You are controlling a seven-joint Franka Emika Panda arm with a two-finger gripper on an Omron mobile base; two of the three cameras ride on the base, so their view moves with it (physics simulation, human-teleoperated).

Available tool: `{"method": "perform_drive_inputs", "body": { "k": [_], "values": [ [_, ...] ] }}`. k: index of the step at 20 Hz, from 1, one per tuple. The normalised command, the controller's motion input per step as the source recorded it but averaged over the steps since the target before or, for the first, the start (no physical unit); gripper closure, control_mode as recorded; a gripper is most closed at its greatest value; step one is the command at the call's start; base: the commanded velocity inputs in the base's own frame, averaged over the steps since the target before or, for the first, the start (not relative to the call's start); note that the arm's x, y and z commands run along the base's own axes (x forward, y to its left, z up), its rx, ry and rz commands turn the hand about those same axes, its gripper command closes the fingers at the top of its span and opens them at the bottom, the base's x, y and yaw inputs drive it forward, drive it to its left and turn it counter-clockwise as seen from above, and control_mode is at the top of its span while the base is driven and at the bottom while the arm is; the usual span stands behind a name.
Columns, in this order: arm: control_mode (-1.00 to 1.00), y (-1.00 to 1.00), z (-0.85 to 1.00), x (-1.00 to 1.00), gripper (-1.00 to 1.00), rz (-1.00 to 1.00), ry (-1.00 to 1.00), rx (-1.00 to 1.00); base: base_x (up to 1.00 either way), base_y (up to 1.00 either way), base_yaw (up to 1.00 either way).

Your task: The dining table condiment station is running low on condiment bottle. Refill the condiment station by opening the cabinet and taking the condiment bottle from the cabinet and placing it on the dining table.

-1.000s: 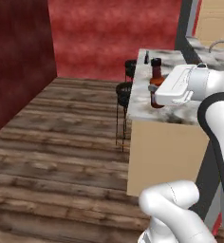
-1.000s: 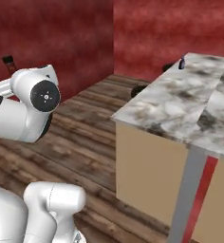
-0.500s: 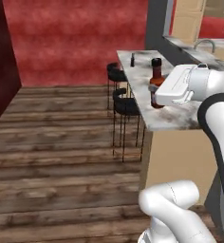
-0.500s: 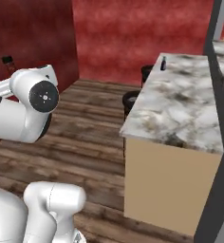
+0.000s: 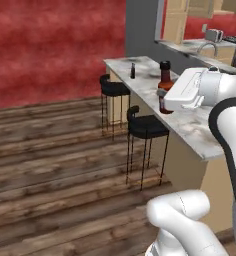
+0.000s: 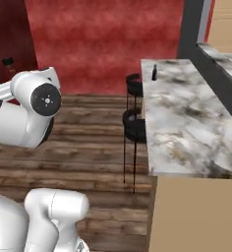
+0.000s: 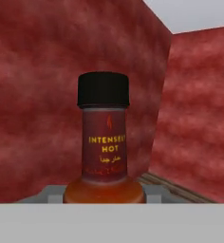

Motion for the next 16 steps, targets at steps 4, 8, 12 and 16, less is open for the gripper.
{"method": "perform_drive_inputs", "body": {
  "k": [4,8,12,16],
  "values": [
    [1.00,0.00,0.00,0.00,1.00,0.00,0.00,0.00,0.53,1.00,-0.48],
    [1.00,0.00,0.00,0.00,1.00,0.00,0.00,0.00,0.58,1.00,-0.48],
    [1.00,0.00,0.00,0.00,1.00,0.00,0.00,0.00,0.77,1.00,-0.47],
    [1.00,0.00,0.00,0.00,1.00,0.00,0.00,0.00,0.91,1.00,-0.47]
  ]
}}
